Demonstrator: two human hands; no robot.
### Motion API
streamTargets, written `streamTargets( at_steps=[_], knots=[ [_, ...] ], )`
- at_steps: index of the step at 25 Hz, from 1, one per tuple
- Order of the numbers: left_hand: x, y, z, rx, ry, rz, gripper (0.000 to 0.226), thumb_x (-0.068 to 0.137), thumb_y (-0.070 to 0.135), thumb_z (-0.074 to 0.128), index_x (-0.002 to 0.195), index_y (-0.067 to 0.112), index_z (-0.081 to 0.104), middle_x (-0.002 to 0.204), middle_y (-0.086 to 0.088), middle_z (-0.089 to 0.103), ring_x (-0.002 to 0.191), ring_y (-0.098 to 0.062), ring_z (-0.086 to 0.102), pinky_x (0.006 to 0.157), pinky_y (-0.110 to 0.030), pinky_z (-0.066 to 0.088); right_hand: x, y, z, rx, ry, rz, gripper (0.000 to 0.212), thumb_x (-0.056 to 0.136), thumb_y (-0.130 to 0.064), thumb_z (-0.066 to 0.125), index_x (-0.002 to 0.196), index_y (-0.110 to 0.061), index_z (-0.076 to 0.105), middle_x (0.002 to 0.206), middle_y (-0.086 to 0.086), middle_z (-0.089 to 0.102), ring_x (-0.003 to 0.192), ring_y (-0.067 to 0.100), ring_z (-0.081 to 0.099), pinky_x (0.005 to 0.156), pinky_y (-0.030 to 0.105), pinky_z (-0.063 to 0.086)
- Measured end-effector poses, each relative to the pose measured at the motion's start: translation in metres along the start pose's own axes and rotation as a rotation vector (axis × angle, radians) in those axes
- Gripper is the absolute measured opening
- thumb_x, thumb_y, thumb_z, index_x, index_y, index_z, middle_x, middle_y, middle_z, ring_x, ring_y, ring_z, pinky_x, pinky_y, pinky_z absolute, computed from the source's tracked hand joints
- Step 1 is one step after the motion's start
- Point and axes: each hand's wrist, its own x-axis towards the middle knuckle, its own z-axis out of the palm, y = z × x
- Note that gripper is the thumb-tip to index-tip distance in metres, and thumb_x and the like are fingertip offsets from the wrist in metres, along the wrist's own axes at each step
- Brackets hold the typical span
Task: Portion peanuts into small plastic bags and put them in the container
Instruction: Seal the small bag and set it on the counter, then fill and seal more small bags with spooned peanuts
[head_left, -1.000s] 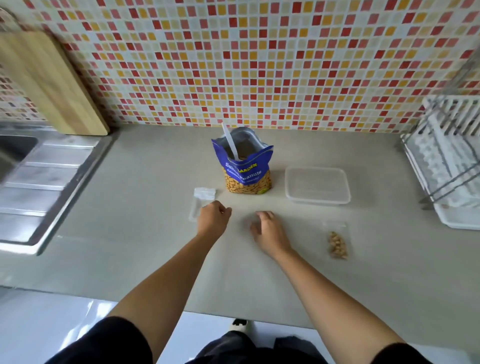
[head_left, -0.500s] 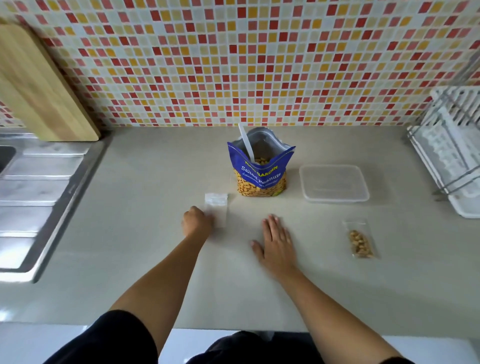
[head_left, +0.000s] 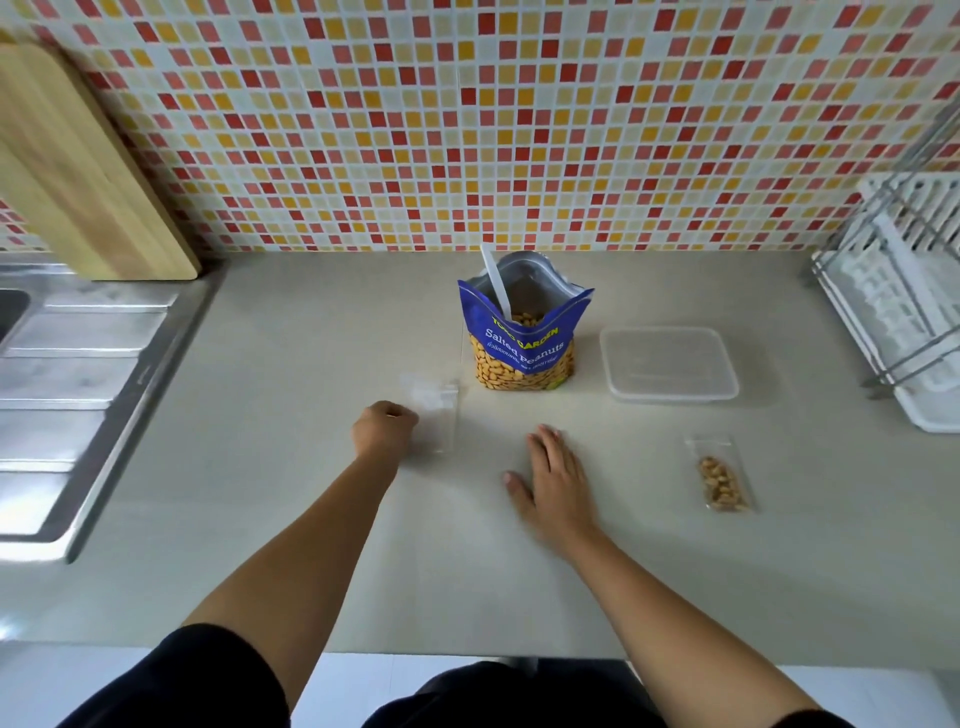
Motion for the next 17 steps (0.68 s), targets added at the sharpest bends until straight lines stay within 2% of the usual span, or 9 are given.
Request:
streamTargets(
  at_steps=[1, 3, 6, 7, 10, 11, 13, 15, 17],
  knots=[
    [-0.006, 0.002, -0.001, -0.131, -0.062, 0.007, 0.01, 0.082, 0.012, 0.055, 0.075, 0.014, 0.062, 0.072, -0.005, 0.061, 0.065, -0.02, 0.055, 0.054, -0.024, 0.039, 0.003, -0.003, -0.004, 0.094, 0.037, 0.035, 0.076, 0.083, -0.056, 0.026, 0.133, -0.002, 0.045, 0.142, 0.016, 0.044, 0.134, 0.03, 0.039, 0.111, 0.037, 0.028],
    [-0.018, 0.003, 0.0, -0.343, -0.219, 0.01, 0.013, 0.082, 0.008, 0.057, 0.07, 0.014, 0.058, 0.065, -0.004, 0.058, 0.06, -0.016, 0.05, 0.049, -0.023, 0.029, 0.01, -0.017, -0.015, 0.349, 0.134, 0.146, 0.064, 0.087, -0.053, 0.039, 0.126, -0.004, 0.051, 0.127, 0.013, 0.056, 0.119, 0.028, 0.052, 0.1, 0.032, 0.038],
    [-0.036, 0.004, 0.006, -0.414, -0.374, 0.041, 0.01, 0.082, 0.009, 0.062, 0.074, 0.014, 0.058, 0.073, -0.004, 0.063, 0.063, -0.013, 0.053, 0.05, -0.023, 0.026, 0.021, -0.041, -0.032, 0.86, 0.02, 0.35, 0.042, 0.088, -0.044, 0.057, 0.115, -0.011, 0.058, 0.104, 0.002, 0.065, 0.1, 0.017, 0.061, 0.081, 0.021, 0.043],
    [-0.041, 0.005, 0.009, -0.404, -0.406, 0.054, 0.01, 0.083, 0.01, 0.063, 0.076, 0.015, 0.058, 0.075, -0.003, 0.064, 0.063, -0.011, 0.054, 0.05, -0.023, 0.026, 0.024, -0.046, -0.034, 0.941, 0.003, 0.361, 0.035, 0.086, -0.041, 0.061, 0.108, -0.013, 0.059, 0.097, -0.001, 0.065, 0.093, 0.015, 0.062, 0.075, 0.017, 0.043],
    [-0.051, 0.007, 0.016, -0.352, -0.482, 0.086, 0.014, 0.083, 0.013, 0.064, 0.073, 0.018, 0.056, 0.076, -0.001, 0.06, 0.065, -0.01, 0.053, 0.051, -0.024, 0.025, 0.027, -0.048, -0.039, 0.983, 0.074, 0.319, 0.016, 0.082, -0.021, 0.07, 0.094, -0.016, 0.061, 0.083, -0.002, 0.064, 0.078, 0.013, 0.06, 0.065, 0.008, 0.044],
    [-0.052, 0.008, 0.016, -0.357, -0.493, 0.089, 0.015, 0.084, 0.013, 0.063, 0.073, 0.019, 0.055, 0.076, 0.001, 0.059, 0.068, -0.01, 0.053, 0.053, -0.024, 0.026, 0.028, -0.046, -0.042, 0.992, 0.092, 0.303, 0.013, 0.081, -0.015, 0.07, 0.092, -0.015, 0.063, 0.082, -0.001, 0.064, 0.078, 0.014, 0.06, 0.067, 0.01, 0.046],
    [-0.05, 0.016, 0.014, -0.512, -0.492, 0.065, 0.011, 0.087, 0.011, 0.058, 0.079, 0.017, 0.059, 0.079, 0.001, 0.062, 0.074, -0.013, 0.054, 0.056, -0.022, 0.031, 0.03, -0.039, -0.05, 1.003, 0.064, 0.27, 0.009, 0.081, -0.011, 0.069, 0.089, -0.014, 0.067, 0.08, -0.001, 0.066, 0.078, 0.014, 0.061, 0.073, 0.021, 0.049],
    [-0.045, 0.029, 0.005, -0.713, -0.494, 0.033, 0.013, 0.092, 0.01, 0.051, 0.088, 0.013, 0.063, 0.08, 0.0, 0.066, 0.071, -0.012, 0.058, 0.058, -0.018, 0.04, 0.03, -0.034, -0.065, 1.004, 0.01, 0.226, 0.013, 0.082, -0.009, 0.067, 0.084, -0.022, 0.069, 0.074, -0.008, 0.064, 0.07, 0.009, 0.057, 0.069, 0.023, 0.045],
    [-0.041, 0.041, -0.007, -0.735, -0.542, 0.072, 0.014, 0.093, 0.009, 0.051, 0.092, 0.01, 0.065, 0.076, 0.0, 0.07, 0.067, -0.011, 0.061, 0.059, -0.015, 0.049, 0.03, -0.03, -0.082, 1.007, -0.016, 0.2, 0.019, 0.084, -0.009, 0.062, 0.078, -0.026, 0.07, 0.065, -0.013, 0.058, 0.061, 0.009, 0.048, 0.061, 0.022, 0.04]
  ],
)
